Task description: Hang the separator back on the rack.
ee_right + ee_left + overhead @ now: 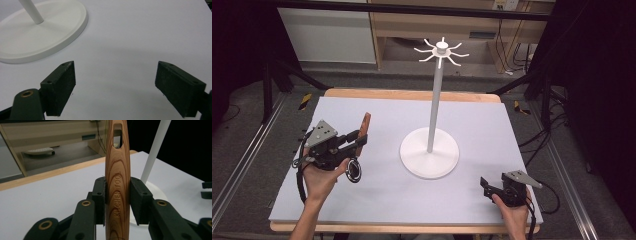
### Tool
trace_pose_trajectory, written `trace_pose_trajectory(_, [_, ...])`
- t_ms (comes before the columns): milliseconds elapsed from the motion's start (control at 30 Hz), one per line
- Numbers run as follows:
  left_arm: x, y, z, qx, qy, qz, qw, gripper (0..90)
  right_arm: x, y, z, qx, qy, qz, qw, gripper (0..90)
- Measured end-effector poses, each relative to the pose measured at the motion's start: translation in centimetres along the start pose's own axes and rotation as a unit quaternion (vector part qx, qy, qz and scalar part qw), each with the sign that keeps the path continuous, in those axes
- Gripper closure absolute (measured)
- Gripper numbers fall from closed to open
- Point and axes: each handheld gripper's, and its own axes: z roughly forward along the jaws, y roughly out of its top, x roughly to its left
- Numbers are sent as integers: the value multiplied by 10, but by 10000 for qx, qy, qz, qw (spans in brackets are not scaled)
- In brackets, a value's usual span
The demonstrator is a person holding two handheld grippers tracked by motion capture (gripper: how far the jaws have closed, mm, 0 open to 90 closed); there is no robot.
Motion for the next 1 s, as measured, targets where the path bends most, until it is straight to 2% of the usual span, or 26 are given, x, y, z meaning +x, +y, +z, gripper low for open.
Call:
trace_pose_trajectory(233, [-8,19,-6,-401,-67,25,9992,671,-1,0,0,8,-7,-4,10000,172])
trace_pose_trajectory(467, [-15,38,-8,-632,-129,60,9979,671,-1,0,0,-7,18,-44,10000,171])
trace_pose_trajectory(1000, [-33,76,-8,-862,-282,275,9955,671,-2,1,2,-5,55,-48,10000,171])
